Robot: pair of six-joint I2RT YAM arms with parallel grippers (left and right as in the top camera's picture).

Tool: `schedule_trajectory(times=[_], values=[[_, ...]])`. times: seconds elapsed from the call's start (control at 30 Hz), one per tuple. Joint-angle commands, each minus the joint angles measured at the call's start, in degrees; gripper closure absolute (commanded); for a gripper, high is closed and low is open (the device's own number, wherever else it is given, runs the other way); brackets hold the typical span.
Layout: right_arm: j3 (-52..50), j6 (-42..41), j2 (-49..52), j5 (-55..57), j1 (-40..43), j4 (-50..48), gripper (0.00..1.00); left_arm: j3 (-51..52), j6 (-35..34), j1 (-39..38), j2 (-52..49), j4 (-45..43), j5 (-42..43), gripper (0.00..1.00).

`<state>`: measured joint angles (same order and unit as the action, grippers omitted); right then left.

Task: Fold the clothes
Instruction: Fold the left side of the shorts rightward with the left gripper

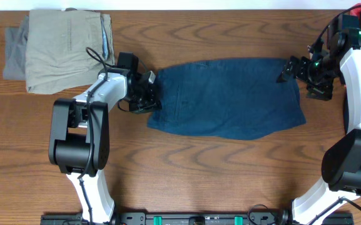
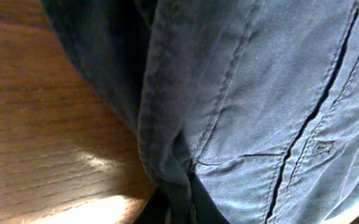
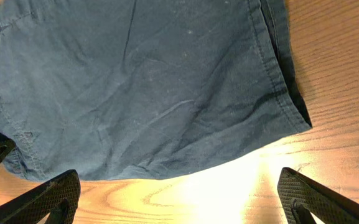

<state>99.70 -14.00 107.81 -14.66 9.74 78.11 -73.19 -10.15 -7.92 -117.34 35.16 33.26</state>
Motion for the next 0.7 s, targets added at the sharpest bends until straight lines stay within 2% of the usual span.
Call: schedule_trajectory(times=[0.0, 0.13, 0.27, 0.47, 0.67], values=[[0.79, 0.98, -1.33, -0.61, -0.81, 0.37, 0.01, 1.25, -1.18, 0.76, -0.81, 2.58, -4.13, 0.94], [0.79, 1.01, -1.33, -0.61, -1.07, 0.9, 0.01, -0.13, -6.95, 3.61, 2.56, 10.67, -16.11, 0.94], [0.76, 0.96, -1.33, -0.63, -1.25, 1.33, 0.01, -3.37, -7.13, 6.99, 8.61, 19.21, -24.22, 0.94], [0.68, 0.98, -1.33, -0.63, -2.4, 1.49, 0.01, -11.06, -4.92, 8.66, 18.29, 29.07, -26.23, 0.94], [0.63, 0.98, -1.31, -0.55, -6.51, 0.76, 0.01, -12.98, -5.14, 3.48, 26.23, 32.81, -26.23, 0.94]])
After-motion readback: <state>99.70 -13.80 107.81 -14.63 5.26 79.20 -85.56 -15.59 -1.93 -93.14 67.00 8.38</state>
